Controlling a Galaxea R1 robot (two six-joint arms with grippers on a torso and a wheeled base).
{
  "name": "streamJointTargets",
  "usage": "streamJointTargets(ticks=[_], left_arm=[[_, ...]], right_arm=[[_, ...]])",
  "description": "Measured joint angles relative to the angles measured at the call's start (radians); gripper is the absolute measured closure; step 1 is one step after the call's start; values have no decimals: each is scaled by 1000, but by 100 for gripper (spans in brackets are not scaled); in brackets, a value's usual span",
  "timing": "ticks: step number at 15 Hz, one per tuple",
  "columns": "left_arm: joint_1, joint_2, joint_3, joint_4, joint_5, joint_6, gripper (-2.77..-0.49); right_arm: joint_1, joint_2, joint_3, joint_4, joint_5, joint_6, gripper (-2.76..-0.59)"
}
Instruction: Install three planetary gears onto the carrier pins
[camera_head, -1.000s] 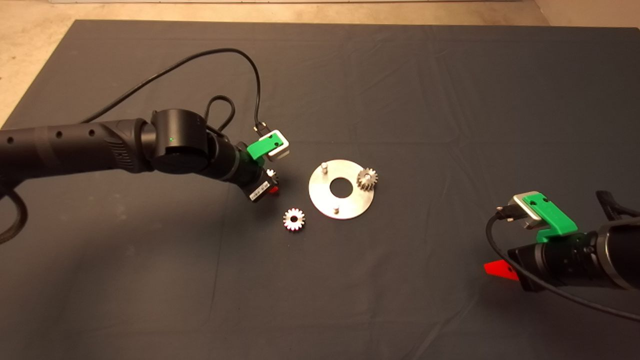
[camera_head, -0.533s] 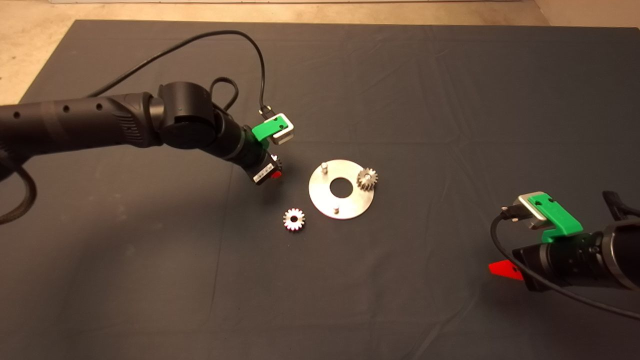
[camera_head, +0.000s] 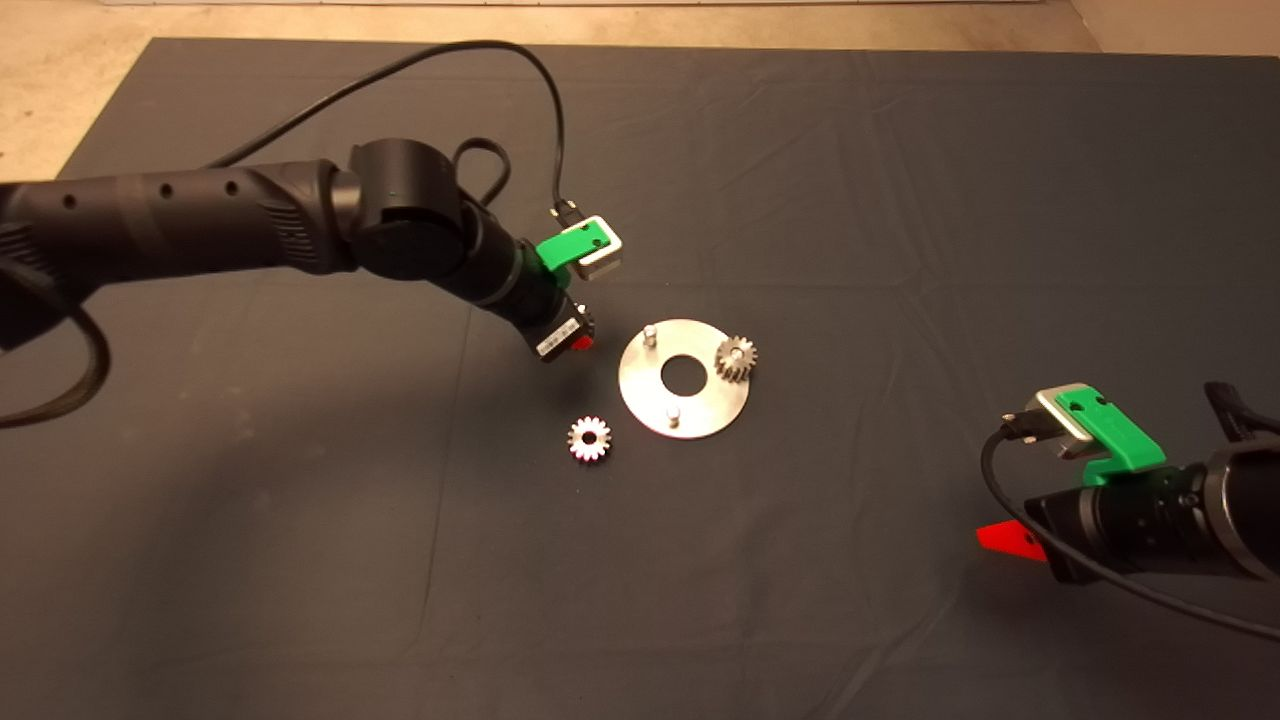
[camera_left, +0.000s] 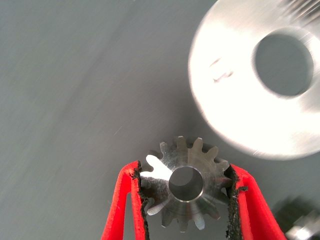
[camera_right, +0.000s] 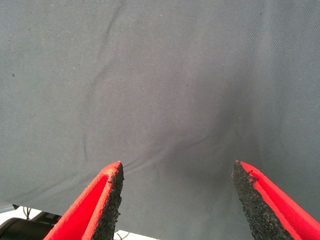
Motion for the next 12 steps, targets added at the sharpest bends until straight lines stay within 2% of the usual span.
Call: streamJointTargets(ticks=[4,8,12], left_arm=[[0,32,-24,-2,0,-9,-59],[-1,44,-55,-2,0,-11,-59],[-3,90,-77,-2,-1,-12,-60]], right_arm=[[0,0,0,0,0,0,-161],[0,-1,0,0,-1,0,-161],[0,-1,0,0,-1,0,-161]])
